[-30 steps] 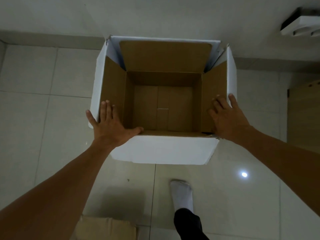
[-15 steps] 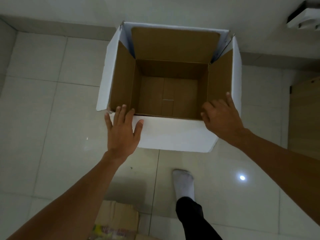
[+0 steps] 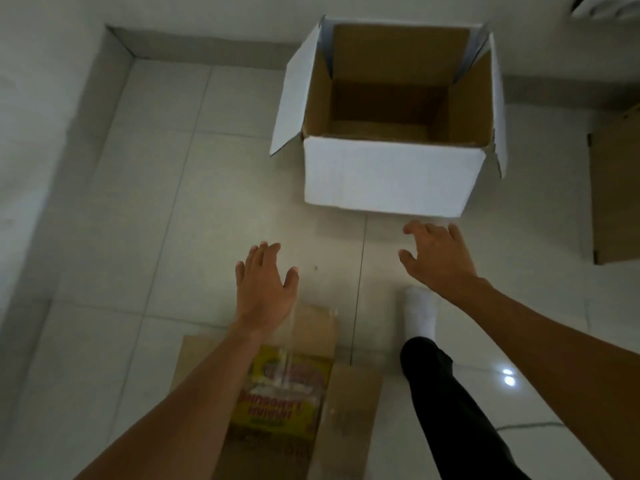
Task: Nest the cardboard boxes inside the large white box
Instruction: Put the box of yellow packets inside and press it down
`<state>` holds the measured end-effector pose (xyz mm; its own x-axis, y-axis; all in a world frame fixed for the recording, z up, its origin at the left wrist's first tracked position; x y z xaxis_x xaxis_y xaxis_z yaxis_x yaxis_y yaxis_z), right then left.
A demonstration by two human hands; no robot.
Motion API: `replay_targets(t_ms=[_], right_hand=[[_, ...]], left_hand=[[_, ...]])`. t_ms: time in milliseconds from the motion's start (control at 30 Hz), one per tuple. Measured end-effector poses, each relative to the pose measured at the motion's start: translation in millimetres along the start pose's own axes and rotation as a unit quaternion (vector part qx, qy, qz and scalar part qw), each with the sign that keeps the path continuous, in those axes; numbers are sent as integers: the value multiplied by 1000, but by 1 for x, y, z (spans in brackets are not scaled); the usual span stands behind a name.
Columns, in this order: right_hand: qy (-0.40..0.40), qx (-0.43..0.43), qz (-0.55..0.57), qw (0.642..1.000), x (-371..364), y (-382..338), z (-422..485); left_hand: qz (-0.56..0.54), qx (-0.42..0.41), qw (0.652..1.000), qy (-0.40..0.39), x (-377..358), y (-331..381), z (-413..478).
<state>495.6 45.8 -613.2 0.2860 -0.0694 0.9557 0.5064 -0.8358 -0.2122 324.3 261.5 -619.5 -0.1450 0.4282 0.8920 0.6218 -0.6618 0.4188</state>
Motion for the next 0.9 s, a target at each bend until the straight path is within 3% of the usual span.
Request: replay_targets(t_ms=[267,500,667,900], right_hand=[[-72,-65,78,992,-48,-61,-133],[-174,-153,129,964,-113,-76,-213],[-180,-236,205,933,-177,-83,-240],[-123,-342,212,907,-254,-95,-280]], left_hand=[[-17,122,992,-15,28,-89,-117],[26,161,986,-40,-2,-170,-174],[18,205,978,-27,-40,-225,-187],[28,246,968,-42,-81,-289,-199]])
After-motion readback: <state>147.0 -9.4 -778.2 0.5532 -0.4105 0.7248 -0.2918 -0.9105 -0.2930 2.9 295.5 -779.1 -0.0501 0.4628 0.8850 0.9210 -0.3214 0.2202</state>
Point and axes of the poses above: each hand's wrist, its own z-axis towards the middle knuckle, its own x-axis out of the back of the hand, y = z × x, the point moved 1 cm from there along z, towards the middle knuckle, and after that the axes turned 7 degrees about y, right-handed, at the moved point
